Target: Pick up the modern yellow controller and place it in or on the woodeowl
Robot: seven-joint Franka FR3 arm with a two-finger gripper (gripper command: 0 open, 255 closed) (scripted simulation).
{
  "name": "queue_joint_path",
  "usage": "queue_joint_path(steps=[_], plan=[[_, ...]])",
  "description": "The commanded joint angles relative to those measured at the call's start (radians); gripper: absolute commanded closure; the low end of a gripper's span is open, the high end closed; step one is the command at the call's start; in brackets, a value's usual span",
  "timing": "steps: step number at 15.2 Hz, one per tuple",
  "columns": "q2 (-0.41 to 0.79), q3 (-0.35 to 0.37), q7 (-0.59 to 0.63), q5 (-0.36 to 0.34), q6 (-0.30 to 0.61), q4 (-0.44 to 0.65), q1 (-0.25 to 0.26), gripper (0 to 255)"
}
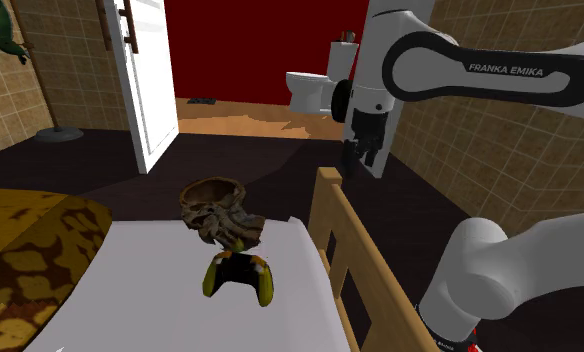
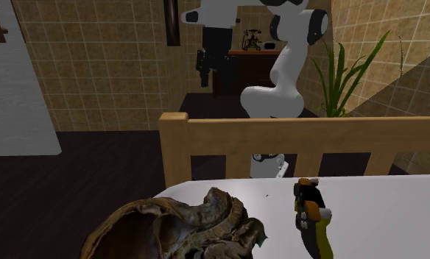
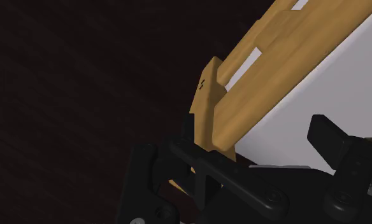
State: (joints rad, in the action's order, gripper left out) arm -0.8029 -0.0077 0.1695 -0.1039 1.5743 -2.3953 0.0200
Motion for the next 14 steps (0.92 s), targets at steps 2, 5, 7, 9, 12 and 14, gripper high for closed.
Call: queue_joint_path(steps=[2, 5, 7, 9, 12, 14], plan=[[0.003, 0.022, 0.026, 0.015, 0.009, -0.008, 0.008, 0], [0.020, 0.091, 0.103, 0.059, 0.040, -0.024, 0.032, 0], [0.038, 0.137, 0.153, 0.088, 0.063, -0.029, 0.048, 0], [0.063, 0.183, 0.204, 0.114, 0.087, -0.029, 0.062, 0], [0.110, 0.252, 0.281, 0.149, 0.125, -0.019, 0.082, 0], [0.147, 0.298, 0.332, 0.168, 0.151, -0.007, 0.092, 0]])
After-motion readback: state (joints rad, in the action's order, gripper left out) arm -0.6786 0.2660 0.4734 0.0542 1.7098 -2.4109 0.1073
